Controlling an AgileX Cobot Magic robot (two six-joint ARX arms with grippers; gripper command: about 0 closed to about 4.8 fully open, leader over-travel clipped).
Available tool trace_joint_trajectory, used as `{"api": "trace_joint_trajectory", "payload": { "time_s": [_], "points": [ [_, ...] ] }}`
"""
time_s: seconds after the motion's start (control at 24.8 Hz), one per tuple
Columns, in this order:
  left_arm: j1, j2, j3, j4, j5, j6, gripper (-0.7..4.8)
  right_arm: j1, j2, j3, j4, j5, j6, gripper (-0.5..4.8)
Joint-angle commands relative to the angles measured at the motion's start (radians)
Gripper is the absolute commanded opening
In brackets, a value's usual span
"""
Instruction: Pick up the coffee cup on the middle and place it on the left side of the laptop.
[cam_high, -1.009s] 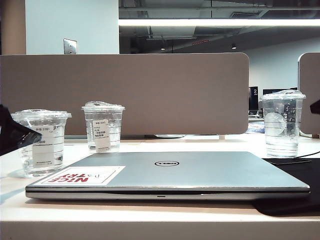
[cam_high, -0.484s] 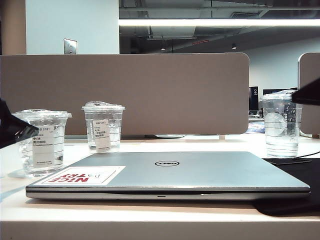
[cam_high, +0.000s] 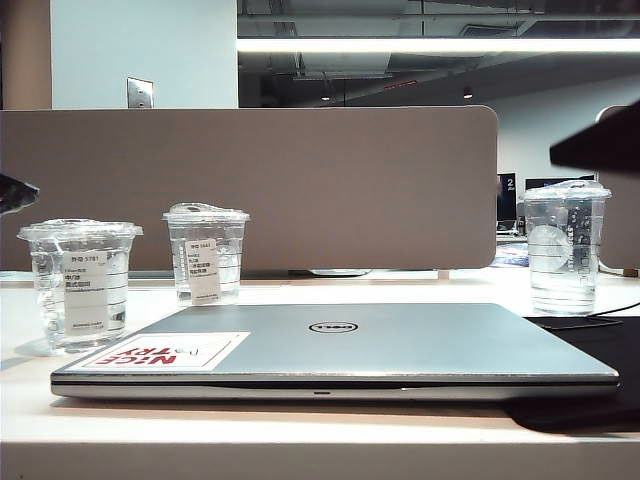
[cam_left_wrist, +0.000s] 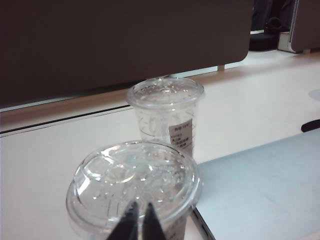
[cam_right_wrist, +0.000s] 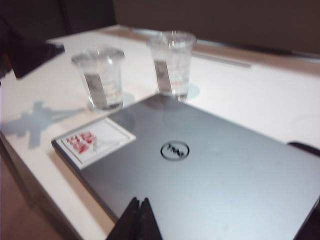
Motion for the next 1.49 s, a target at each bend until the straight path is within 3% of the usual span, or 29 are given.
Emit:
{"api": "trace_joint_trajectory", "payload": {
  "time_s": [0.04,0.16,0.44,0.61,0.77,0.93,1.49],
  "points": [
    [0.002,-0.130,0.003,-0.131,-0.003,0.002,-0.06,-0.013,-0.031,-0.004,0.018,0.000,0.001,-0.05],
    [0.002,-0.293,0.003,-0.284,-0.032,0.003,-0.06,-0.046,-0.051,-0.004,0.019,0.000,0.001,-0.05],
    [0.002,-0.972,0.003,-0.964,-0.229,0.004,-0.06,-0.194,-0.061,-0.004,0.018,0.000,0.001,-0.05],
    [0.002,-1.176,0.003,-1.133,-0.266,0.003,-0.06,-0.288,-0.061,-0.004,0.018,0.000,0.001,-0.05],
    [-0.002,-1.170,0.025,-1.202,-0.350,0.003,-0.06,-0.471,-0.085,-0.004,-0.001,0.005,0.001,-0.05],
    [-0.002,-1.170,0.025,-1.209,-0.429,0.003,-0.06,-0.547,-0.115,-0.004,0.003,0.003,0.001,-0.05],
    [-0.002,-1.170,0.025,-1.212,-0.419,-0.007,-0.05,-0.589,-0.114,-0.004,-0.004,0.003,0.001,-0.05]
  ]
}}
